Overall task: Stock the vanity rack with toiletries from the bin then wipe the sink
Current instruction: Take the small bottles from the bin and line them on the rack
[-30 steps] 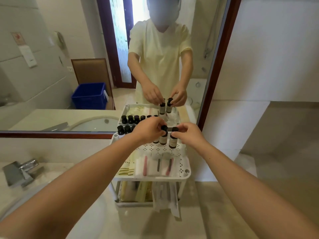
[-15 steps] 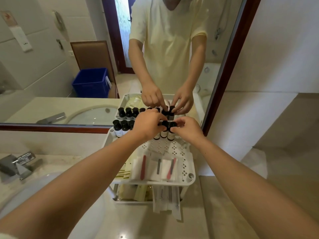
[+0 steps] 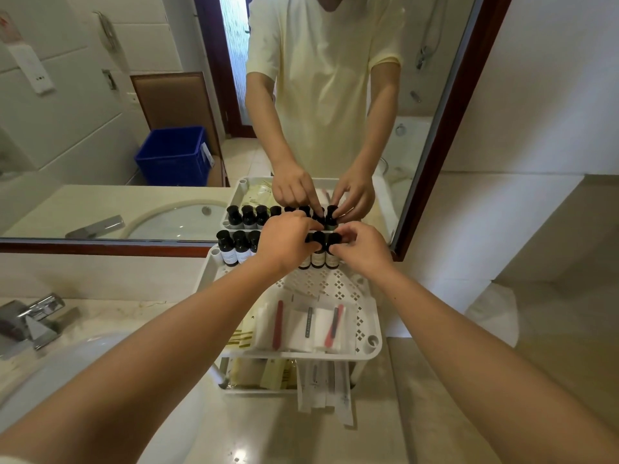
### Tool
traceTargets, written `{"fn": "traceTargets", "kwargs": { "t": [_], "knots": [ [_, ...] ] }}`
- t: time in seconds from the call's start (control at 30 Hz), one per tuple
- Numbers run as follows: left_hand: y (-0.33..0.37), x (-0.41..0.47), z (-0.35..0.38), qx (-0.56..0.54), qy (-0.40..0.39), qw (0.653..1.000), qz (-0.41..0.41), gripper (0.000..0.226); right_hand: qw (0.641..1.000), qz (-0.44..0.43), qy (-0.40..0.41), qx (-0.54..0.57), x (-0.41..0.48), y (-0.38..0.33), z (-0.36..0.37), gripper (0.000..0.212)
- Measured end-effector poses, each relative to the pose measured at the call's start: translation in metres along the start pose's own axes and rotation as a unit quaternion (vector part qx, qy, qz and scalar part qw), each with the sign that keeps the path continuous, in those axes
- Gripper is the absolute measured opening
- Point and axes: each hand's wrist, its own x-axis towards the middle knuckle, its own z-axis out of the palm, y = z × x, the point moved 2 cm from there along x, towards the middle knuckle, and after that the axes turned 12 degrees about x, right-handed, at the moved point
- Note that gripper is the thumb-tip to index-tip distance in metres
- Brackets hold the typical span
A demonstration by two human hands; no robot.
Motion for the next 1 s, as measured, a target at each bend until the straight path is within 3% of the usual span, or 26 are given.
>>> {"fn": "traceTargets", "kwargs": {
  "t": [0.2,0.37,0.57,0.7,1.0],
  "knots": [
    [0.002,-0.007,-0.007,-0.024,0.017,0.999,-0.017,0.037,1.0,0.009,0.002,0.015,-0.007,-0.002,-0.002,0.037],
    [0.002,-0.028,-0.019,-0.127,0.042,0.988,-0.082,0.034,0.999,0.004,0.034,0.03,-0.026,-0.01,-0.01,0.045],
    [0.002,-0.065,-0.029,-0.375,0.04,0.904,-0.202,0.03,0.995,-0.053,0.076,0.041,-0.063,-0.023,-0.005,0.048],
    [-0.004,-0.102,-0.037,-0.417,0.052,0.876,-0.235,0.032,0.995,-0.063,0.028,0.065,-0.086,-0.034,0.017,0.051],
    [-0.061,-0.218,-0.049,-0.398,0.088,0.845,-0.346,0.027,0.988,-0.071,-0.12,0.072,-0.136,-0.059,0.111,0.059]
  ]
}}
